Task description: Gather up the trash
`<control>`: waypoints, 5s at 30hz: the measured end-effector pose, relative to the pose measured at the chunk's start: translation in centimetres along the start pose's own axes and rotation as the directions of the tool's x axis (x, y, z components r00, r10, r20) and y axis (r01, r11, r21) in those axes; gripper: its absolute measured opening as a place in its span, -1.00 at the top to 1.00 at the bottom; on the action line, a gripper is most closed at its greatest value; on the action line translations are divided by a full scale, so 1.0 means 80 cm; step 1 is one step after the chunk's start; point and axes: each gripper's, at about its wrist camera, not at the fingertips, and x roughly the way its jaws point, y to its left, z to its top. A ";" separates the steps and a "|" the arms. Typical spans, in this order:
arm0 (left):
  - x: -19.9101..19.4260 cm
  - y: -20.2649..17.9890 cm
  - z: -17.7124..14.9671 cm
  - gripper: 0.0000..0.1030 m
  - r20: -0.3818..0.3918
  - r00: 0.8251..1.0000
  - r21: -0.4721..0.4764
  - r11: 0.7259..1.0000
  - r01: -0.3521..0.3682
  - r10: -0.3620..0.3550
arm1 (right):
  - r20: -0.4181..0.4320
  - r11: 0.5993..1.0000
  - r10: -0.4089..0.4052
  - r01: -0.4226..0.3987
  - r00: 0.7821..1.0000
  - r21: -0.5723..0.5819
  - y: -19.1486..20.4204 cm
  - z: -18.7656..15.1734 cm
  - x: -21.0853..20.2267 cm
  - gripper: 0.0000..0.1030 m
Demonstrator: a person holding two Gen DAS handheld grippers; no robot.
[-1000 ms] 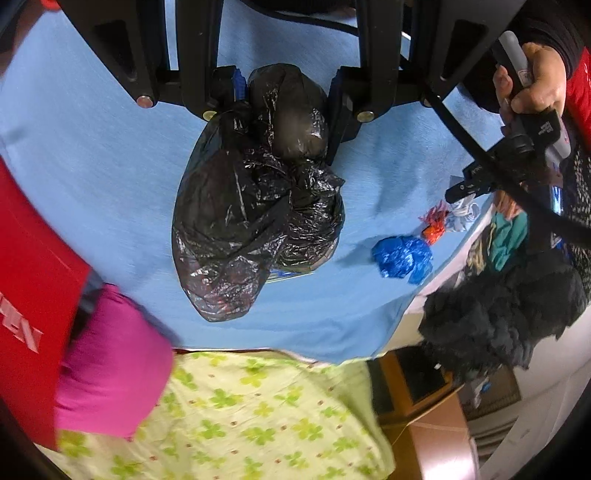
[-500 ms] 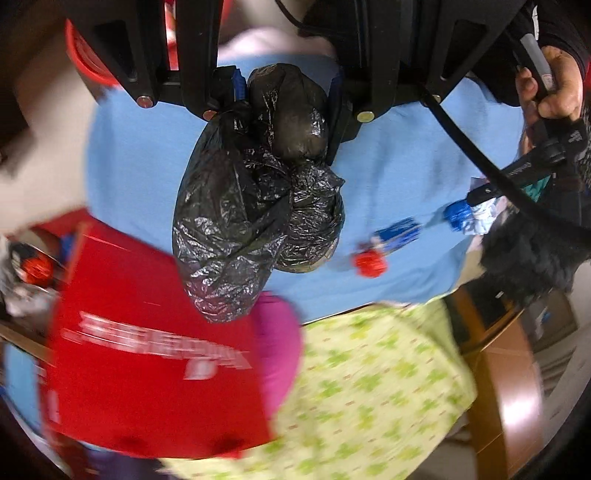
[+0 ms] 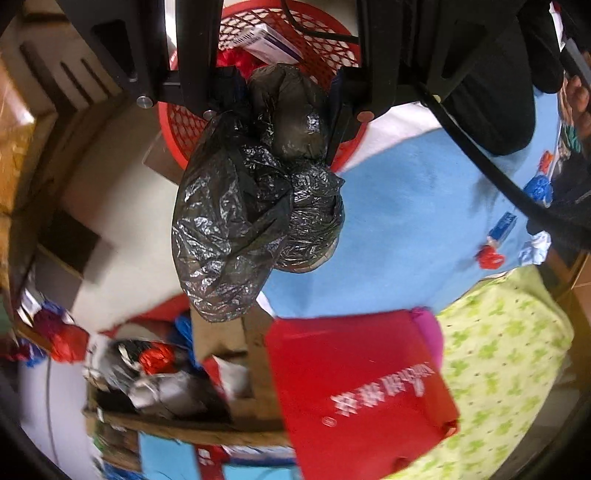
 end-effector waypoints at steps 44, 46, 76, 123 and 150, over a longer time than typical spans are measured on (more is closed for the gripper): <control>0.088 -0.197 -0.044 -0.44 -0.328 0.897 0.170 0.915 0.365 -0.296 | 0.225 0.981 -0.047 0.002 0.973 0.196 -0.053 0.016 -0.085 -0.40; 0.081 -0.178 -0.033 -0.44 -0.306 0.906 0.150 0.925 0.350 -0.293 | 0.225 0.982 -0.041 -0.002 0.973 0.190 -0.048 0.016 -0.084 -0.40; -0.013 0.334 -0.101 -0.45 -0.162 0.968 -0.367 0.899 -0.240 0.192 | 0.021 0.939 0.272 -0.260 0.962 -0.223 0.268 0.044 0.010 -0.41; -0.053 0.616 -0.189 -0.27 -0.234 0.788 -0.760 0.399 -0.513 0.569 | -0.307 0.632 0.438 -0.533 0.845 -0.562 0.836 0.013 0.244 -0.50; -0.048 0.583 -0.165 -0.27 -0.225 0.737 -0.667 0.451 -0.594 0.637 | -0.296 0.675 0.443 -0.532 0.846 -0.512 0.721 0.038 0.199 -0.15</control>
